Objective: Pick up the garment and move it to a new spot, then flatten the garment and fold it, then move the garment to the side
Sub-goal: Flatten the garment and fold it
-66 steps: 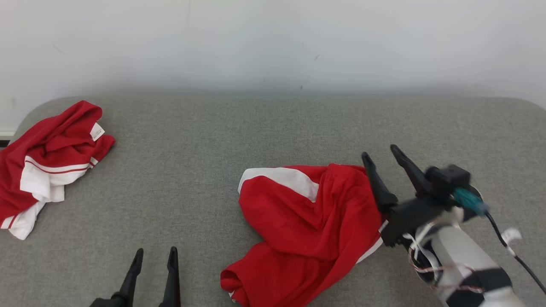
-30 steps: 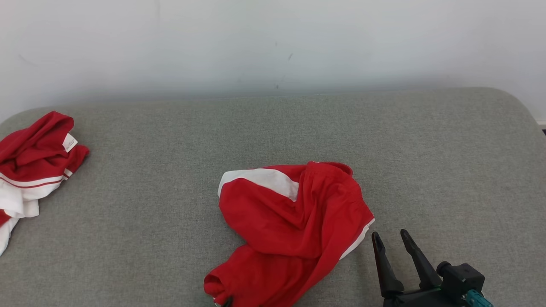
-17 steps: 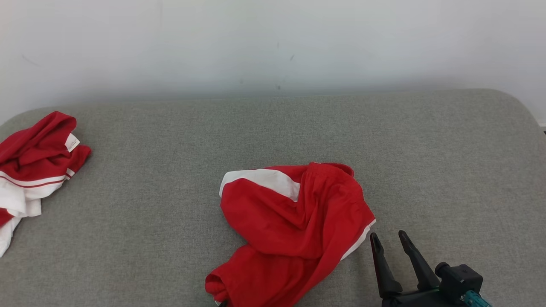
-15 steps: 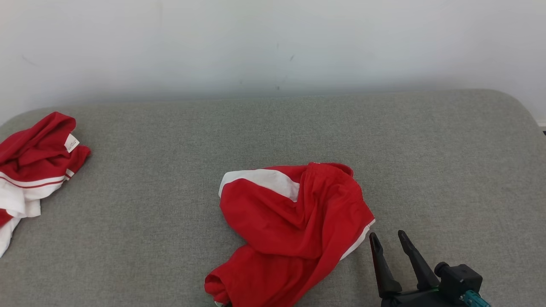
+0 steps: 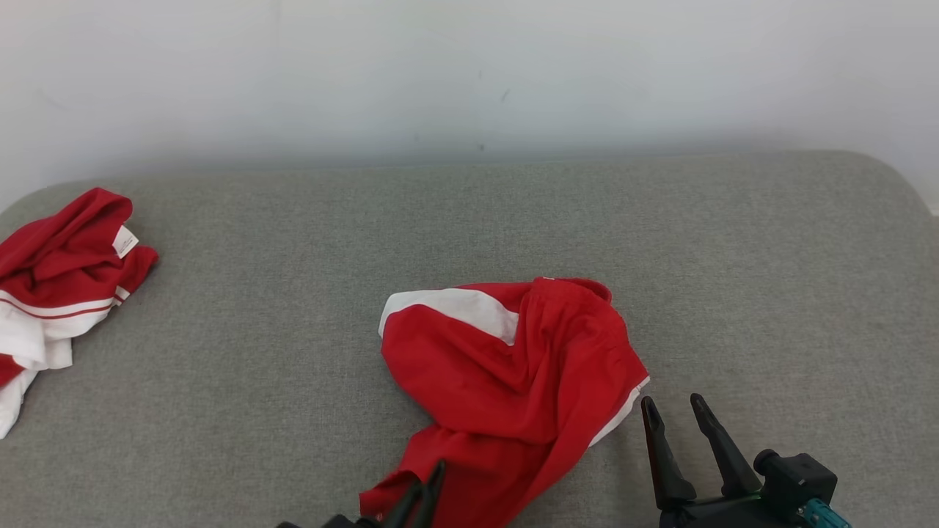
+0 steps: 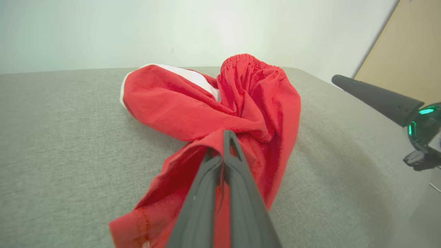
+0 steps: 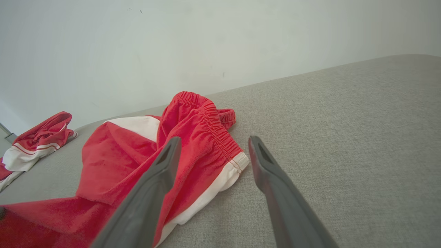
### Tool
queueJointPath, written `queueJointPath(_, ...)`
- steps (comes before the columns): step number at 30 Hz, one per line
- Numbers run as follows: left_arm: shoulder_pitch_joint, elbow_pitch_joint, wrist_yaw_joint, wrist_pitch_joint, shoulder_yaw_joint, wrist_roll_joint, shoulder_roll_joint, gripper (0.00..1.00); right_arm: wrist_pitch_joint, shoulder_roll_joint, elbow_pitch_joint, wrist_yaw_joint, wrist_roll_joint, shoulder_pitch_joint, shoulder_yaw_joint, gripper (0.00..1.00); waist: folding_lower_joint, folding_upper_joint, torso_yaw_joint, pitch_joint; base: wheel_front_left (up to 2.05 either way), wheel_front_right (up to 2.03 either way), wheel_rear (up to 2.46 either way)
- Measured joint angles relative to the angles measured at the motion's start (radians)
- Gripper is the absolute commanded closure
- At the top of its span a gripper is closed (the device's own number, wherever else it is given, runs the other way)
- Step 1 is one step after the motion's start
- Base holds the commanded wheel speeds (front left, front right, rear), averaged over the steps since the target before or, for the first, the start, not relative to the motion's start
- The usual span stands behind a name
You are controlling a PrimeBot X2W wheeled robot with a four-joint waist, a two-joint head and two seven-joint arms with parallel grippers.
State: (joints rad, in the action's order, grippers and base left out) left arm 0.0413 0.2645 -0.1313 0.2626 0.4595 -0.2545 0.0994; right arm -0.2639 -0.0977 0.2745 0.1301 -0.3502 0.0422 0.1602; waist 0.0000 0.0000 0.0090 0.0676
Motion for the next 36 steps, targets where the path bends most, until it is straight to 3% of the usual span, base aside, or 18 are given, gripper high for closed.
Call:
queueJointPath(5,0.017,-0.08,0.0,0.0,-0.047,0.02,0.045,1.0,0.0,0.003,0.001,0.0,0.0,0.001,0.008,0.0,0.0,0.0,0.011,0.007,0.0,0.0,0.0)
queueJointPath(9,0.08,-0.067,0.0,0.0,-0.068,0.021,0.075,1.0,0.0,0.002,0.012,0.0,0.0,0.023,0.029,0.0,0.0,0.0,0.0,0.012,0.0,0.0,0.0)
queueJointPath(20,0.203,0.094,0.0,0.0,-0.126,-0.03,0.151,1.0,0.0,-0.003,0.036,0.0,-0.003,0.07,0.041,0.0,0.0,0.0,-0.092,0.04,0.0,0.0,0.0)
queueJointPath(27,0.244,0.164,0.0,0.0,-0.212,-0.038,0.175,1.0,0.0,-0.007,0.038,0.0,-0.005,0.076,0.04,0.0,0.0001,0.0001,-0.127,0.062,0.0,0.0,0.0)
queueJointPath(33,0.271,0.23,0.0,0.0,-0.207,-0.054,0.172,1.0,0.0,-0.009,0.043,0.0,-0.006,0.08,0.037,0.0,0.0001,0.0,-0.123,0.069,0.0,0.0,0.0)
queueJointPath(35,0.273,0.23,0.0,0.0,-0.214,-0.054,0.166,0.53,0.0,-0.008,0.043,0.0,-0.006,0.08,0.036,0.0,0.0001,0.0001,-0.114,0.066,0.0,0.0,0.0)
queueJointPath(36,0.272,0.229,0.0,0.0,-0.217,-0.053,0.162,0.0,0.0,-0.008,0.043,0.0,-0.006,0.08,0.035,0.0,0.0001,0.0,-0.109,0.064,0.0,0.0,0.0)
